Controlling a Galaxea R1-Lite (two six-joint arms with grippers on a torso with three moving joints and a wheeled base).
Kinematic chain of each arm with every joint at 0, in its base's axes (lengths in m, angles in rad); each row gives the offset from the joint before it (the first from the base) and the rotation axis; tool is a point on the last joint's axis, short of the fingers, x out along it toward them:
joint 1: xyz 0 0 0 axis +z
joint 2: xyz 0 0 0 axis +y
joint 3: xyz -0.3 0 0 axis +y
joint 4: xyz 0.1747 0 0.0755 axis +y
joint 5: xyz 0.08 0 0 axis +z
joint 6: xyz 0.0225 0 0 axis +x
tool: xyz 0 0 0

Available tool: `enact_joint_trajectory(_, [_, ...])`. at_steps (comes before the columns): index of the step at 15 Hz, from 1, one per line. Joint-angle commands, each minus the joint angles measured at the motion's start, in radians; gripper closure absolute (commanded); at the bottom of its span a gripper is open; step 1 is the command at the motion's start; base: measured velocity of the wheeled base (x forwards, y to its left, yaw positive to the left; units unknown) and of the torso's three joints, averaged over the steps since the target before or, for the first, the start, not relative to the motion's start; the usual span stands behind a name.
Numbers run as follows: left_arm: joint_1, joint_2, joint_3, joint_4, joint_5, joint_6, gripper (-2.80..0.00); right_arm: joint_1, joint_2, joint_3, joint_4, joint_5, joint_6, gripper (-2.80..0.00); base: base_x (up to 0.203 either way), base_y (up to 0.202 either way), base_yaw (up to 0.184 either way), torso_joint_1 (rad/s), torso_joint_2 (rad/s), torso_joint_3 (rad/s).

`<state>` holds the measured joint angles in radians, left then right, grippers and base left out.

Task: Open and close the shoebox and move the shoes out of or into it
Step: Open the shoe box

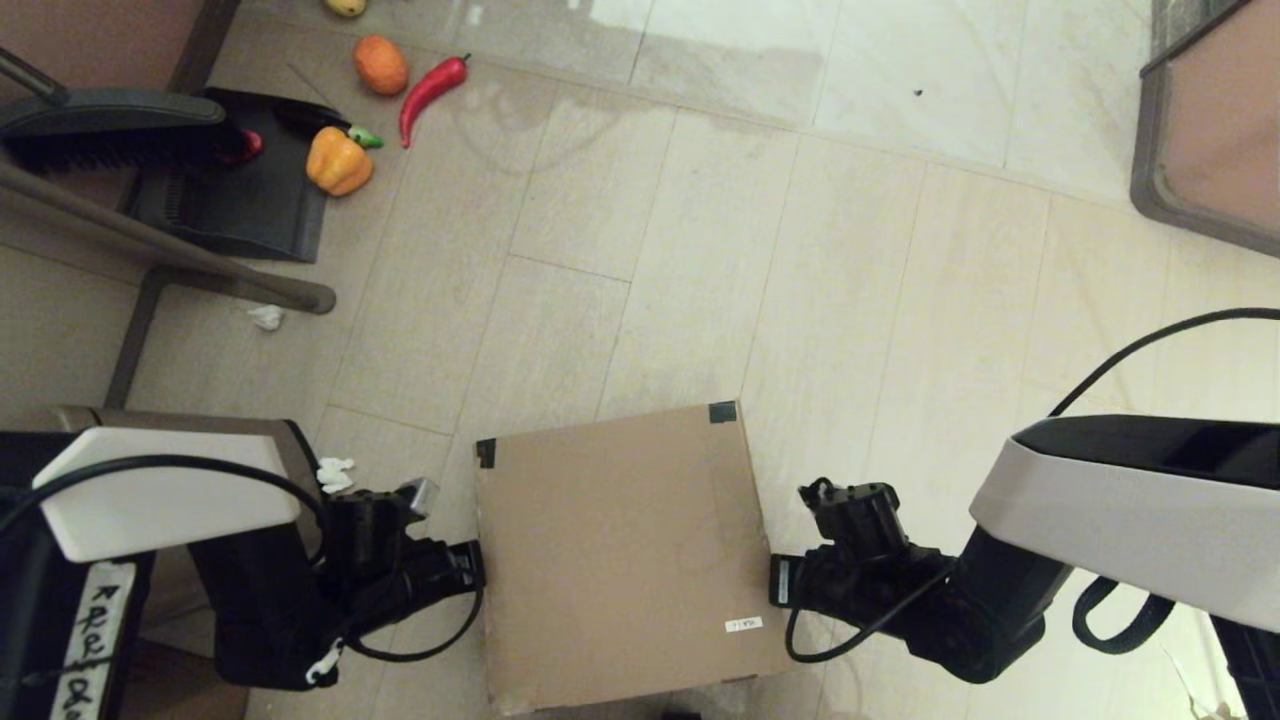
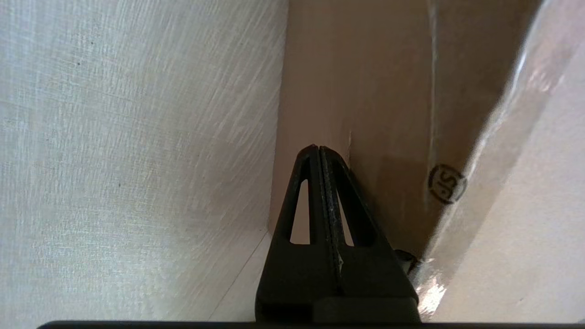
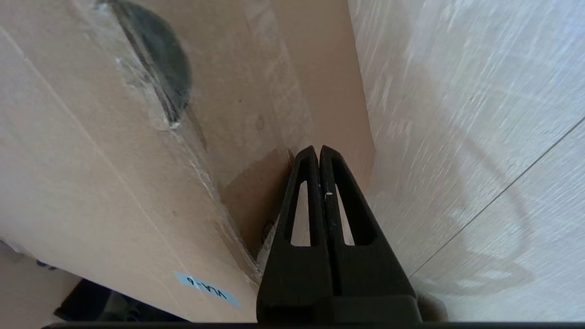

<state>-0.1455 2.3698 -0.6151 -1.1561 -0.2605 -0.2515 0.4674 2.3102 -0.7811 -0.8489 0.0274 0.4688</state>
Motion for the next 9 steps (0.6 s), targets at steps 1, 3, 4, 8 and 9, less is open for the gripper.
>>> enact_joint_trajectory(1, [0.000,0.002,0.002,-0.007,-0.002,-0.002,0.00,0.005,0.006,0.002,-0.004,0.002,0.001,0.00,0.000,0.000,0.000,0.000,0.00,0.000])
enact_joint_trajectory(3, [-0.005,0.003,0.002,-0.007,-0.002,-0.002,0.00,0.010,0.005,0.002,0.002,0.000,0.000,0.00,0.000,0.000,0.000,0.000,0.00,0.000])
enact_joint_trajectory(4, [-0.008,0.003,0.002,-0.007,-0.002,-0.002,0.00,0.014,0.003,0.005,0.002,0.000,0.001,0.00,0.000,0.000,0.000,0.000,0.00,0.000])
enact_joint_trajectory(8, [-0.028,-0.010,0.003,-0.007,0.000,-0.023,0.00,0.025,-0.018,0.024,0.002,0.006,0.023,0.00,0.000,0.000,0.000,0.000,0.00,0.000])
enact_joint_trajectory(9, [-0.028,-0.015,0.008,-0.007,0.000,-0.023,0.00,0.025,-0.022,0.030,0.002,0.006,0.029,0.00,0.000,0.000,0.000,0.000,0.00,0.000])
